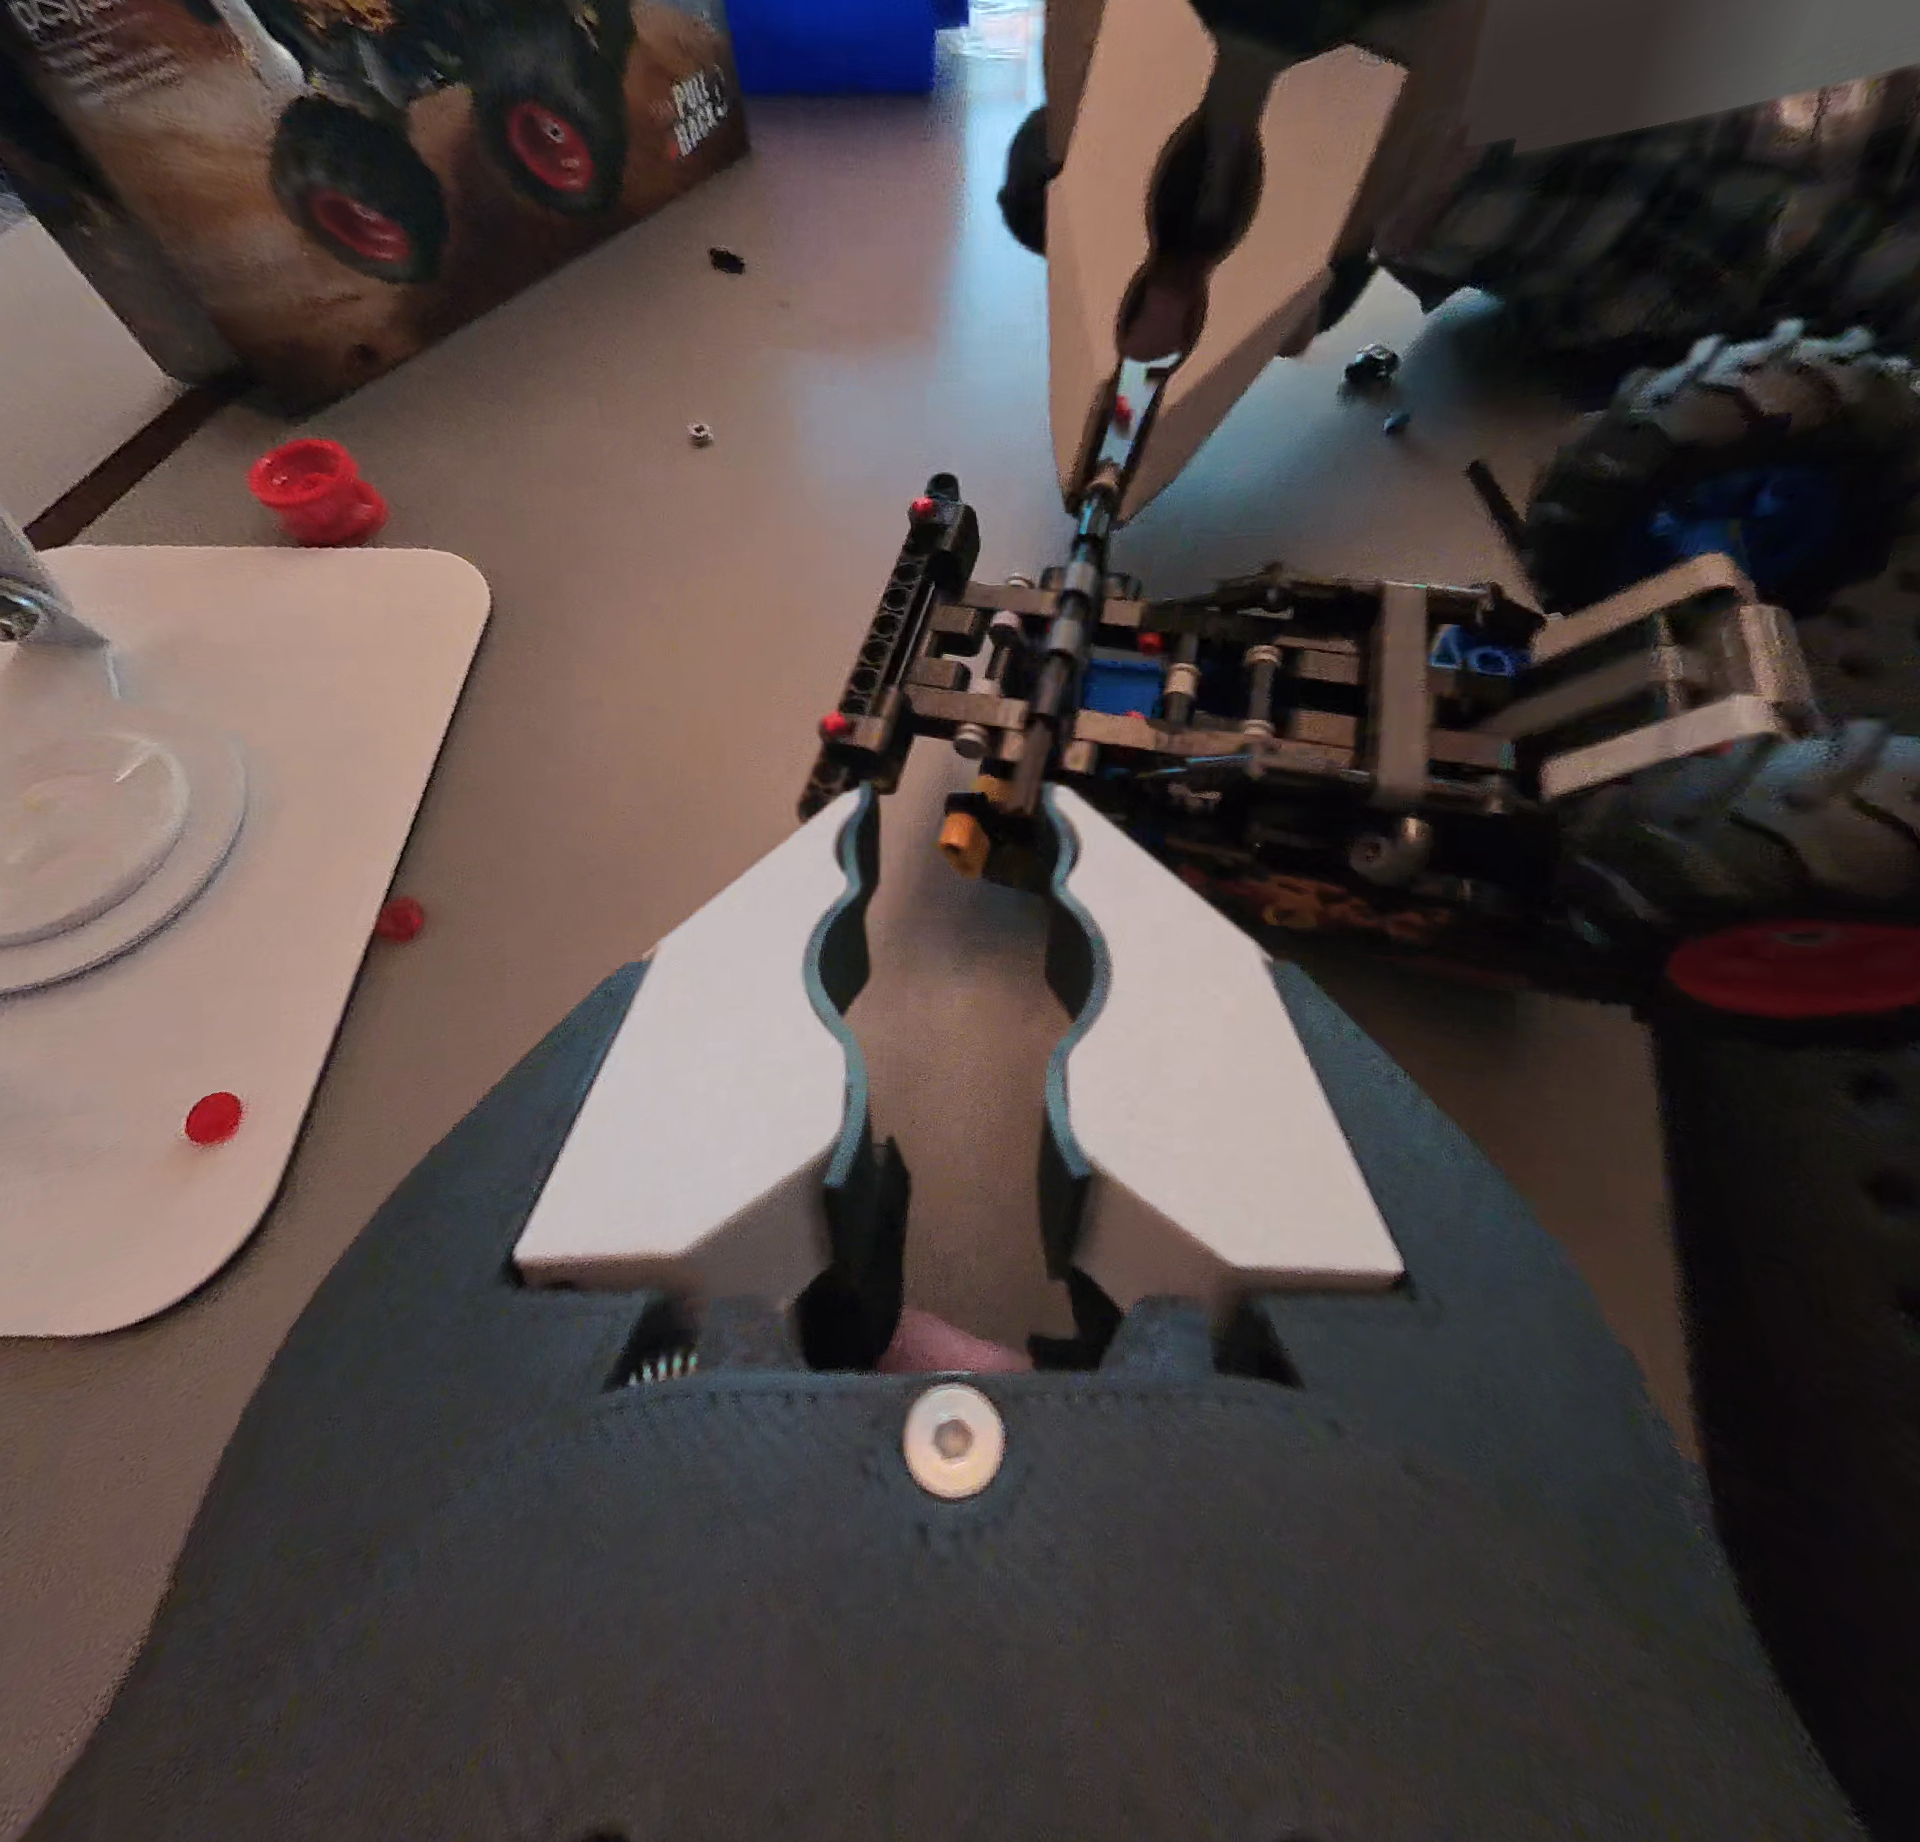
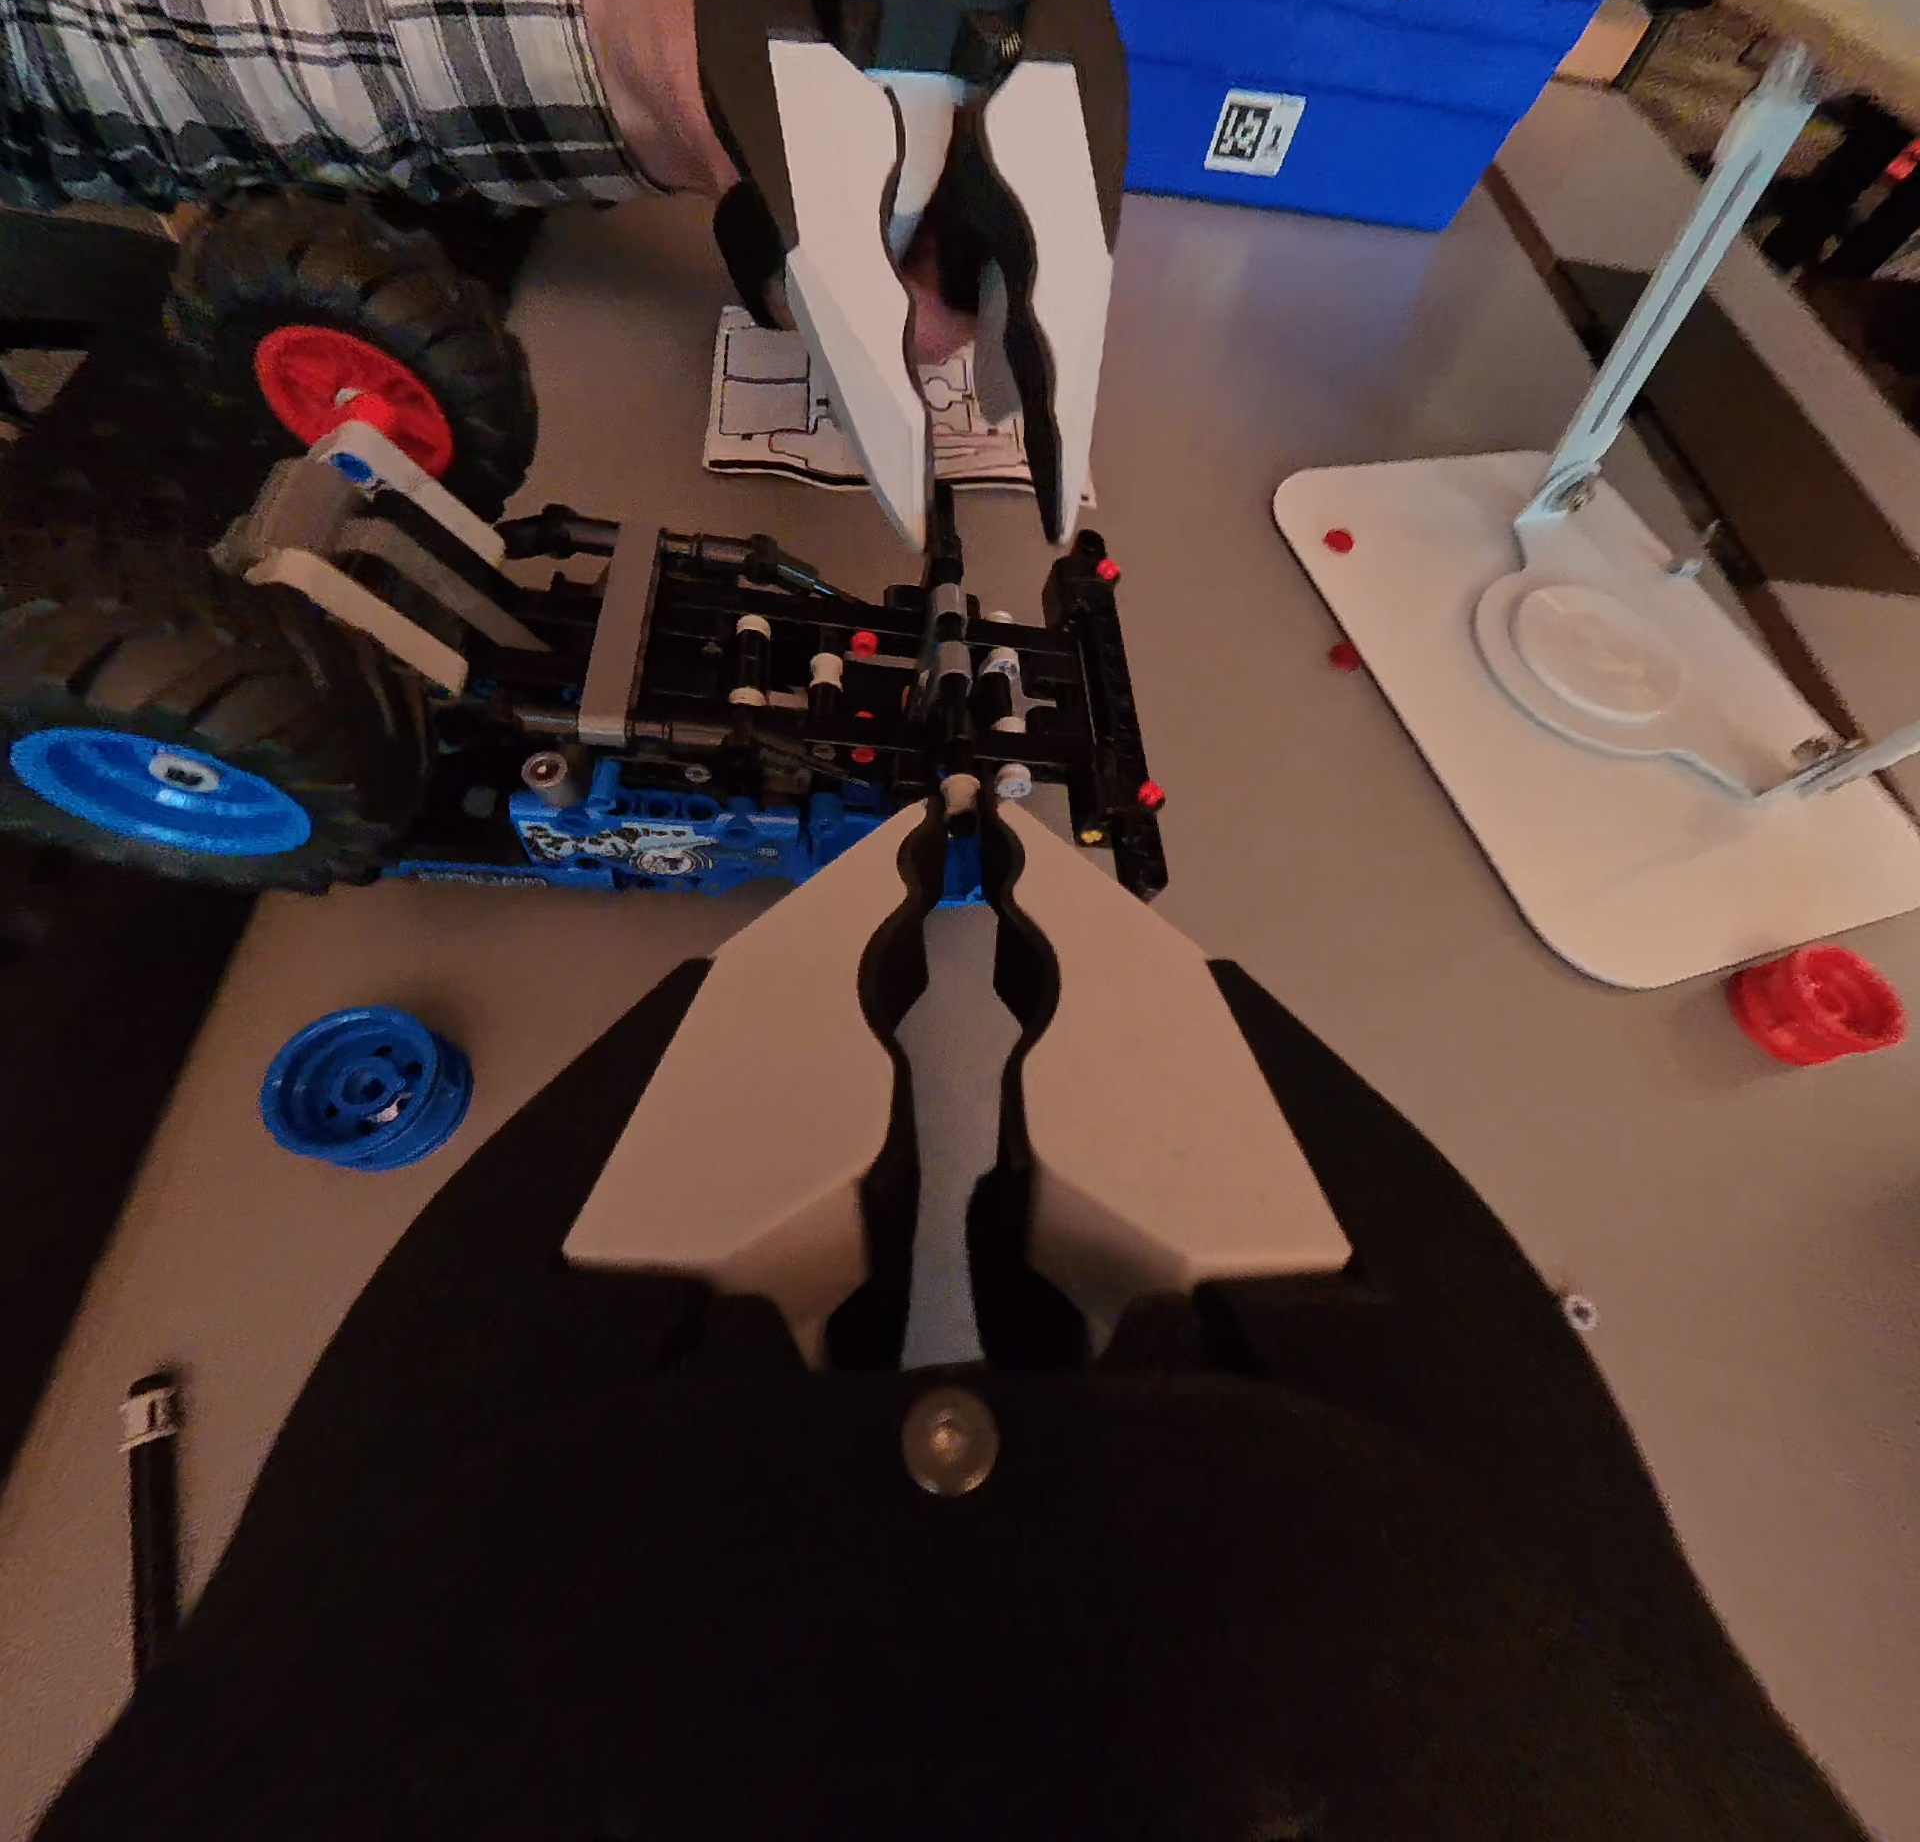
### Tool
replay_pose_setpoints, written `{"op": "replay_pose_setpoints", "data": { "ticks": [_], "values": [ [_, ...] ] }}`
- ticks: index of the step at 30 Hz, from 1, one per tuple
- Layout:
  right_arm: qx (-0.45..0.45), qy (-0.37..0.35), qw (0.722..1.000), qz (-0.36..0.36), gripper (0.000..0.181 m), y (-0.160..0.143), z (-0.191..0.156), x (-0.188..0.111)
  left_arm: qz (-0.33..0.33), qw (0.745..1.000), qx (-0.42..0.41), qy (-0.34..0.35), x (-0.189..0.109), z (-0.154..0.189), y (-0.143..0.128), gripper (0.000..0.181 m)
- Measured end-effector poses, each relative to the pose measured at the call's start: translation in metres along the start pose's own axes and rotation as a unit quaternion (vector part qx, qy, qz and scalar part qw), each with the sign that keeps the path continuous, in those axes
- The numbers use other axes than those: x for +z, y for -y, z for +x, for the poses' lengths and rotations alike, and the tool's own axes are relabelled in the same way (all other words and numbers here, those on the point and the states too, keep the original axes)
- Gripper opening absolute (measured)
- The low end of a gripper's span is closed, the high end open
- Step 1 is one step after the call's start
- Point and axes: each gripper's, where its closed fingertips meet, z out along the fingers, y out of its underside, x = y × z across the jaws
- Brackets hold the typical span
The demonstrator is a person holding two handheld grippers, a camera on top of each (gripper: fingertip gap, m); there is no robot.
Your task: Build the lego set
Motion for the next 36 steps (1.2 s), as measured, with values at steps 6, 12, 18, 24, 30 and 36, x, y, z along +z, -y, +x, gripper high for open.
{"op": "replay_pose_setpoints", "data": {
  "ticks": [6,12,18,24,30,36],
  "values": [
    [-0.071,-0.049,0.996,0.009,0.003,0.022,-0.004,-0.004,-0.029,0.998,0.062,0.006,0.003,0.011,-0.005,0.004],
    [-0.101,-0.085,0.990,0.043,0.004,0.049,-0.007,-0.013,0.003,0.995,0.098,0.036,-0.004,0.010,0.008,0.004],
    [-0.127,-0.111,0.983,0.077,0.003,0.071,-0.012,-0.022,0.039,0.986,0.138,0.084,-0.009,0.008,0.024,0.004],
    [-0.134,-0.119,0.981,0.076,0.004,0.070,-0.010,-0.026,0.052,0.980,0.157,0.112,-0.015,0.009,0.032,0.003],
    [-0.098,-0.103,0.987,0.072,0.004,0.054,-0.001,-0.028,0.063,0.981,0.141,0.115,-0.016,0.014,0.041,0.003],
    [-0.090,-0.100,0.989,0.059,0.003,0.045,0.002,-0.024,0.043,0.981,0.136,0.129,-0.013,0.010,0.039,0.002]
  ]
}}
